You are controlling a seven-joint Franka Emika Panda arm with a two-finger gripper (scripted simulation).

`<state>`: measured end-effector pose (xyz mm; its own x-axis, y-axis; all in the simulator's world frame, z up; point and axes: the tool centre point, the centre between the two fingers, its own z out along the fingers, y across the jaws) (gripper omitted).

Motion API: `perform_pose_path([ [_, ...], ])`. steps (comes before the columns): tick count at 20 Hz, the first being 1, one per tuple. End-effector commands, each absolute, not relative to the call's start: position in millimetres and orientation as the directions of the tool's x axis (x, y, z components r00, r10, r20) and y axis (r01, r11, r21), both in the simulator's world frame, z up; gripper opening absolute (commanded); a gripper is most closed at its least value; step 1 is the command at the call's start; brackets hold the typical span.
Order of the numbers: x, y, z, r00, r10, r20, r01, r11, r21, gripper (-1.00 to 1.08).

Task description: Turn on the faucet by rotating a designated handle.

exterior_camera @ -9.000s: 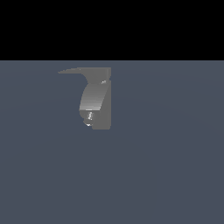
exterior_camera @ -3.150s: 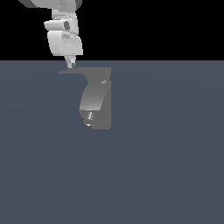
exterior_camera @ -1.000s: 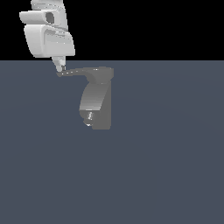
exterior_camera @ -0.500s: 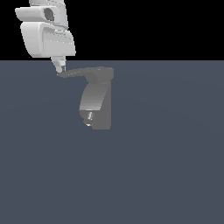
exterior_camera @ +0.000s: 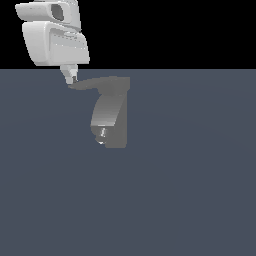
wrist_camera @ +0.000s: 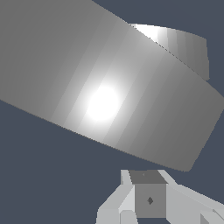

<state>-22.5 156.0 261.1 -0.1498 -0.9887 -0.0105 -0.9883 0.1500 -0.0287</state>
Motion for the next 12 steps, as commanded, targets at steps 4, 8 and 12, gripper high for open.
perform_pose_path([
  [4, -41, 140, 252, -0.165, -0.986, -0.002, -0.986, 0.165, -0.007, -1.00],
  [8, -52, 134, 250, -0.168, -0.986, -0.001, -0.986, 0.168, -0.005, -1.00],
  [12, -63, 128, 249, -0.172, -0.985, 0.000, -0.985, 0.172, -0.002, -1.00],
])
